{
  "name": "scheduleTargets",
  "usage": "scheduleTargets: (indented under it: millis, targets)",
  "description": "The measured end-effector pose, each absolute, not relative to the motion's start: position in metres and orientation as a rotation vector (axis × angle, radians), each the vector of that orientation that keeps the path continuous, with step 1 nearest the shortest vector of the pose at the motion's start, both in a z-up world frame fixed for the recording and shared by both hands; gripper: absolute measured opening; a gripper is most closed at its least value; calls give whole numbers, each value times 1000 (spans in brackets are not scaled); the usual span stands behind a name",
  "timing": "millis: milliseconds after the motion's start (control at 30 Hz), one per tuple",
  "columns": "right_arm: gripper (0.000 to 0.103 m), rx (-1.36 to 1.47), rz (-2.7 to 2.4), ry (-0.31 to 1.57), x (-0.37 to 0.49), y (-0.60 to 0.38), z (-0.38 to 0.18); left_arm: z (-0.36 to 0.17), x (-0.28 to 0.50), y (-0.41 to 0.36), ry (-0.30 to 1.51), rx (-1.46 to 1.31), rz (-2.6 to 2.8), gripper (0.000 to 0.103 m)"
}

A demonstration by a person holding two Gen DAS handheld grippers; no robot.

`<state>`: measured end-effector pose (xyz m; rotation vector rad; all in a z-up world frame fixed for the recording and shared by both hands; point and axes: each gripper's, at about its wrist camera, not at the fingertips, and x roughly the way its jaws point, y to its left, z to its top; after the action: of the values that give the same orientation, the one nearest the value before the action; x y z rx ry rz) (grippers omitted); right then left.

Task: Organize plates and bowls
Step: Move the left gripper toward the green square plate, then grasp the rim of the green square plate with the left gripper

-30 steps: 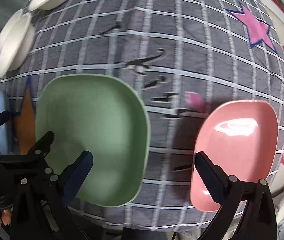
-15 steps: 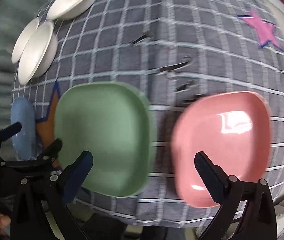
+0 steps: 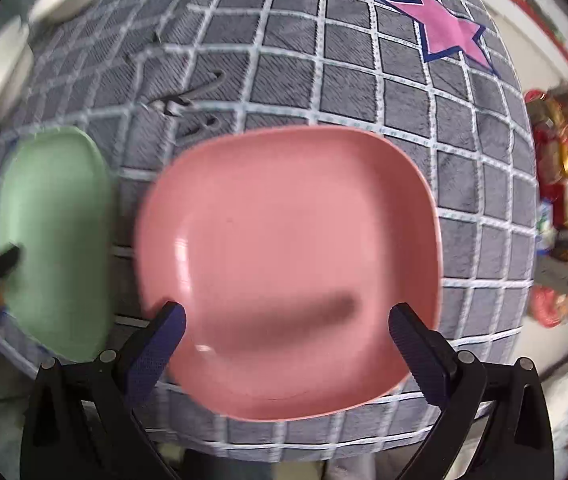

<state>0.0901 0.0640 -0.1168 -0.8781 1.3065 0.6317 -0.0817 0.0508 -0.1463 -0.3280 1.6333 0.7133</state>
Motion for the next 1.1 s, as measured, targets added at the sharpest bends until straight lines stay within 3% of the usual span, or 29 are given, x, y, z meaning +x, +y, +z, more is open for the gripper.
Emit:
scheduleTargets:
  millis: [200,333,533,667,900,1100]
  targets:
    - [102,-859,414,1242,91,48,-102,-148,-51,51,1626,-337,710,103]
    - [102,-722,619,1285,54,87,-78,-152,-54,60,1630,-347,715,103]
    - [102,-442,966,1469,-58,131,-75,-146,-72,69,1621,-379,732,103]
    - [102,-409,910,1561,-71,145,-101,-143,-77,73,1619,-386,730,103]
    - [102,-586,673,1541,-62,117,-124,-153,-59,60,1606,-406,697,103]
    - [102,-668,688,1552,-41,170,-145,-165,-34,47,1604,-392,665,103]
